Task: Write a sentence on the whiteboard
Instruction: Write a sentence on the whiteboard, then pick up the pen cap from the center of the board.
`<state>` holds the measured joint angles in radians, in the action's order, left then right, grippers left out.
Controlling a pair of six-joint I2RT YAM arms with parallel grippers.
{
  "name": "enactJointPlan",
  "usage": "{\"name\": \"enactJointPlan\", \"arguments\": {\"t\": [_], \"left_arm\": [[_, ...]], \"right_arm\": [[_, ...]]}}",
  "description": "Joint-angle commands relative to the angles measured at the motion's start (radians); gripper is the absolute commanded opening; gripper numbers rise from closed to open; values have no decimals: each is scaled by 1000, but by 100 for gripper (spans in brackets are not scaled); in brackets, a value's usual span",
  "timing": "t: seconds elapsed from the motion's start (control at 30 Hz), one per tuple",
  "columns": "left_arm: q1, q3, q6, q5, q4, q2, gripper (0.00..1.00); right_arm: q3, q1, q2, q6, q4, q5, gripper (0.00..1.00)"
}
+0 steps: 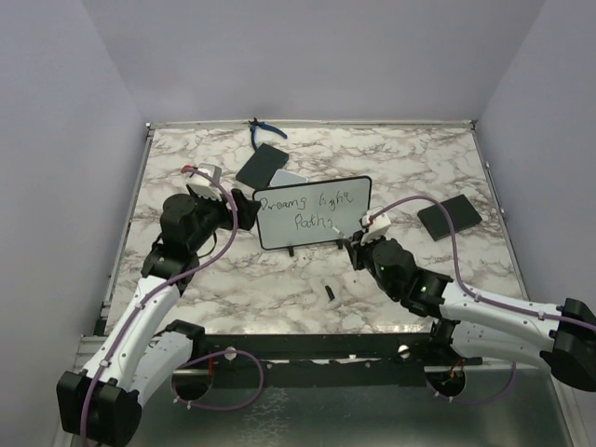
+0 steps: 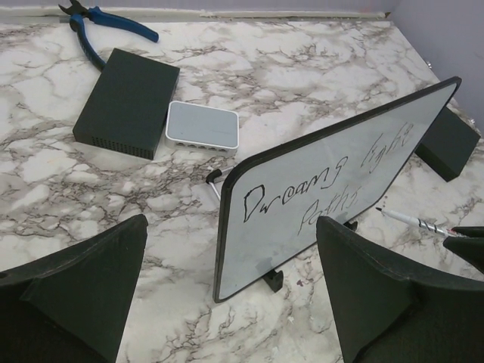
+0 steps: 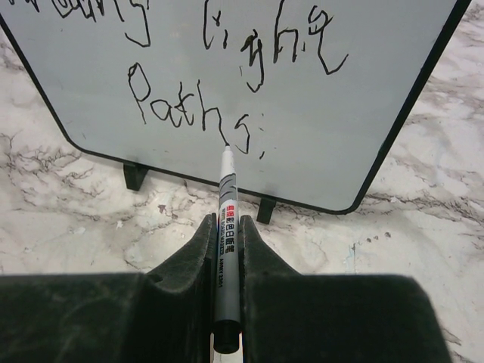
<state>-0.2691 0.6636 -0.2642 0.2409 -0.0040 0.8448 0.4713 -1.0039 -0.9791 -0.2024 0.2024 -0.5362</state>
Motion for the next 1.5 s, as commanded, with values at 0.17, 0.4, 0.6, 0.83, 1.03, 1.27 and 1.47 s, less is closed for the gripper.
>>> {"name": "enactJointPlan", "arguments": {"t": [0.17, 0.4, 0.6, 0.83, 1.03, 1.27, 1.47], "left_arm": [[-155, 41, 77, -177, -192, -51, 93], [-384, 34, 17, -233, -260, -84, 90], [-601, 33, -13, -289, -239, -25, 89], [-872, -56, -24, -332, -51, 87, 88], [-933, -101, -291, -402, 48, 247, 84], [-969, -105, -452, -464, 133, 364, 84], [-968, -60, -644, -466, 129, 507, 82]], "right_arm": [[168, 5, 81, -158, -456, -50, 1], [296, 7, 169, -317, -775, -227, 1], [311, 91, 93, -329, -794, -253, 1], [195, 318, 92, -286, -638, -103, 1], [186, 397, 155, -282, -610, -75, 1], [185, 397, 189, -279, -602, -43, 1], [175, 398, 223, -289, -596, -16, 1]]}}
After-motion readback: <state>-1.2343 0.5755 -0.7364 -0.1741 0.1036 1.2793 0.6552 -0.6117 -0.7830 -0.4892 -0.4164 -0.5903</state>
